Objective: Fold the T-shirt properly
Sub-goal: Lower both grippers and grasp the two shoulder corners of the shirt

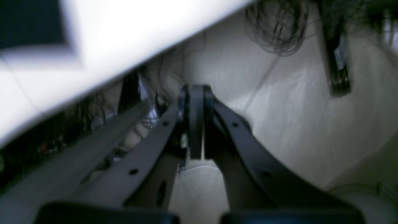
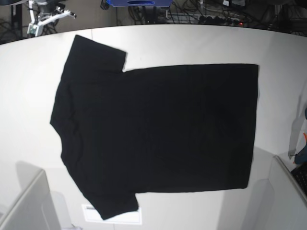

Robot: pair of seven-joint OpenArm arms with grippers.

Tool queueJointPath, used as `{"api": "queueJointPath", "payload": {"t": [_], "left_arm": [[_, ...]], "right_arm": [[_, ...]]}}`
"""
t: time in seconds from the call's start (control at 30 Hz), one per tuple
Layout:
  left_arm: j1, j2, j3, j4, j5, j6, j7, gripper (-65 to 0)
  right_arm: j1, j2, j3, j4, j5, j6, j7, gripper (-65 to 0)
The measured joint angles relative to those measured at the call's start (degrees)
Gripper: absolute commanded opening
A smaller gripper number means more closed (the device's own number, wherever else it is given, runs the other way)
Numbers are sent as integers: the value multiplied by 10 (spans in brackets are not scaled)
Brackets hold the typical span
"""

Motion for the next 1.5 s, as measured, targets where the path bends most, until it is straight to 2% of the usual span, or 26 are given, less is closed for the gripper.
{"api": "queueJointPath", "payload": {"t": [0.1,0.17,0.23,0.27,0.3,0.33,0.37,0.4,0.43,0.5,0.57,0.7,0.77,0.8,0.83,0.87,0.9,1.0,1.13,1.2,1.3,1.37,1.5], "left_arm": [[-12,1,-47,56,0,-40,-12,-650],[-13,3,-71,62,-7,-46,-14,-650],[-13,18,-84,54,-39,-46,7,-650],[-14,25,-87,51,-50,-46,11,-650],[-14,26,-88,52,-65,-46,10,-650],[-15,24,-92,55,-67,-60,8,-650],[-19,23,-96,56,-70,-58,4,-650],[-23,22,-104,56,-76,-53,2,-650],[-24,18,-107,56,-77,-52,2,-650],[-21,20,-104,56,-77,-46,0,-650],[-26,24,-98,56,-77,-58,5,-650],[-34,21,-99,56,-77,-52,2,-650],[-36,21,-99,56,-81,-54,33,-650],[-41,21,-100,56,-104,-53,45,-632],[-49,18,-103,54,-141,-54,51,-569],[-55,11,-103,54,-166,-54,60,-543],[-61,0,-103,54,-205,-54,72,-543],[-70,-27,-107,54,-266,-54,96,-548],[-120,-27,-105,47,-288,-53,146,-541],[-148,-26,-106,43,-290,-54,179,-504],[-174,-22,-106,42,-290,-52,223,-408],[-181,-22,-106,42,-290,-53,223,-364],[-210,-4,-106,40,-291,-54,229,-326]], "right_arm": [[33,-12,1,33,3,4,1,-650],[71,-27,-4,31,3,5,-10,-650],[102,-33,-2,31,44,49,-19,-650],[114,-37,0,31,74,71,-24,-602],[122,-40,11,32,111,100,-55,-503],[128,-43,30,31,142,113,-81,-414],[134,-44,47,28,158,119,-93,-347],[146,-43,67,18,184,129,-114,-296],[161,-41,83,3,204,143,-128,-273],[189,-38,105,-15,237,163,-170,-288],[206,-41,123,-22,239,163,-183,-302],[218,-39,130,-48,238,163,-193,-302],[229,-39,130,-78,236,163,-193,-302],[233,-39,130,-93,240,163,-192,-302],[235,-37,130,-106,238,163,-190,-302],[236,-32,130,-117,237,163,-191,-302],[237,-26,130,-128,236,163,-193,-302],[242,-19,130,-141,238,163,-184,-302],[243,-15,123,-144,239,163,-186,-302],[236,-9,105,-143,242,164,-179,-302],[224,-9,77,-139,252,168,-171,-303],[225,-11,68,-139,252,169,-171,-303],[227,-10,70,-154,263,175,-167,-314]]}}
